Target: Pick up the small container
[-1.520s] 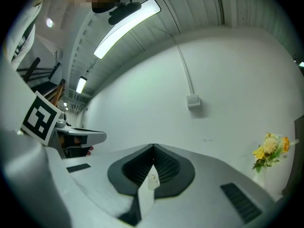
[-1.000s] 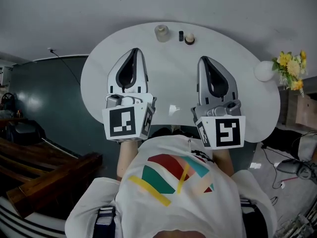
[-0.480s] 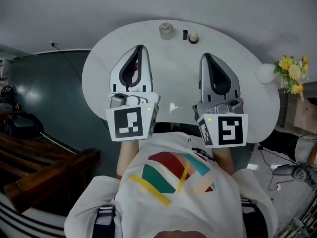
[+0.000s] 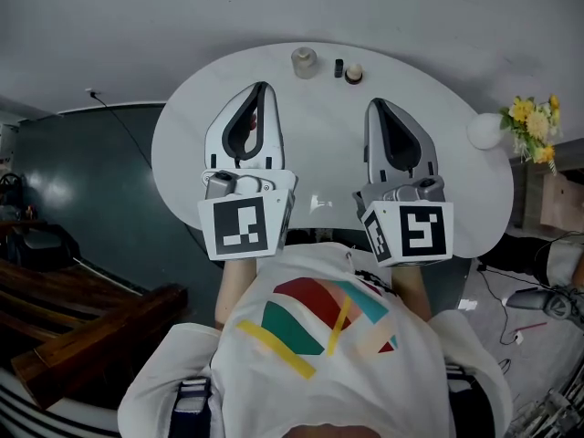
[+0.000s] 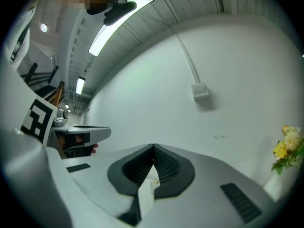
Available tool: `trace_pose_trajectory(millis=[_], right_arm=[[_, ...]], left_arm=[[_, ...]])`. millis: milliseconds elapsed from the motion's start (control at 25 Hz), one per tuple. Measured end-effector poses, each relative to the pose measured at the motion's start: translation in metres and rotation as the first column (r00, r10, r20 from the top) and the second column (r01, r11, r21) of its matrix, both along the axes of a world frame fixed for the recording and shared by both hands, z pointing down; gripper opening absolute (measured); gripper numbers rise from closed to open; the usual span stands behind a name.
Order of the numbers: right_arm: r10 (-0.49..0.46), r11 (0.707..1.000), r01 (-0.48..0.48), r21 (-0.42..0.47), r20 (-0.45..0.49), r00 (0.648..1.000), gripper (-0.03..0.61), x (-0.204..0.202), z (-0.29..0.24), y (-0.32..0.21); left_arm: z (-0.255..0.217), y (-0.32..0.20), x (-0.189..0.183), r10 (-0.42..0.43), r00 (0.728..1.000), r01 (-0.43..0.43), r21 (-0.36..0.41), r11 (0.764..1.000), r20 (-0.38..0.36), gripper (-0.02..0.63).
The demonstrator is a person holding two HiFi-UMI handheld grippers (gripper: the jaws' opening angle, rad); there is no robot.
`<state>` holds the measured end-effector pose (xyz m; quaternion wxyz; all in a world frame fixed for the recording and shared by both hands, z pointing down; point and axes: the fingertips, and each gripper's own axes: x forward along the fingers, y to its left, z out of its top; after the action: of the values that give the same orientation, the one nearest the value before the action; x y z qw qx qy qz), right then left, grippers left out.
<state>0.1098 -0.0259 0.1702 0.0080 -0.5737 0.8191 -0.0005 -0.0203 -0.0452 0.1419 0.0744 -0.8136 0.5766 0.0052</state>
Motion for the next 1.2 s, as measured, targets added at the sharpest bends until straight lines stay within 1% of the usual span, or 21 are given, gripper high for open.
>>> trace_pose_trajectory(millis=[240,520,760,880,1040,1200], right_arm=[[-0.001,1.0,0.001,0.0,0.018,1.0,0.012,-0.009,0.001,-0.004],[-0.004,1.0,0.004,0.019,0.014,1.0,0.012,-0.025,-0.001,-0.011],[-0.006,0.999,0.006,0.037,0.011,1.0,0.012,-0.031,-0.008,-0.028],[0.0,1.0,0.0,0.026,0.005,1.0,0.012,-0.032,-0.005,-0.039],[0.001,1.0,-0.001,0.01,-0.006,1.0,0.012,-0.031,0.003,-0.063],[-0.006,1.0,0.006,-0.015,-0.027,1.0,0.012,-0.032,0.026,-0.093]], left_arm=[[-0.001,-0.003,-0.008,0.003,1.0,-0.003,0.005,1.0,-0.01,0.018],[-0.005,-0.008,-0.026,-0.008,1.0,0.008,0.019,1.0,-0.026,0.018],[-0.022,-0.03,-0.031,-0.011,0.999,0.014,0.059,0.998,-0.052,0.018],[-0.018,-0.041,-0.037,-0.024,0.998,0.026,0.041,0.999,-0.063,0.018],[-0.002,-0.065,-0.041,-0.036,0.997,0.036,0.001,0.999,-0.066,0.018],[0.026,-0.089,-0.032,-0.009,0.996,0.006,-0.037,0.999,-0.088,0.018]])
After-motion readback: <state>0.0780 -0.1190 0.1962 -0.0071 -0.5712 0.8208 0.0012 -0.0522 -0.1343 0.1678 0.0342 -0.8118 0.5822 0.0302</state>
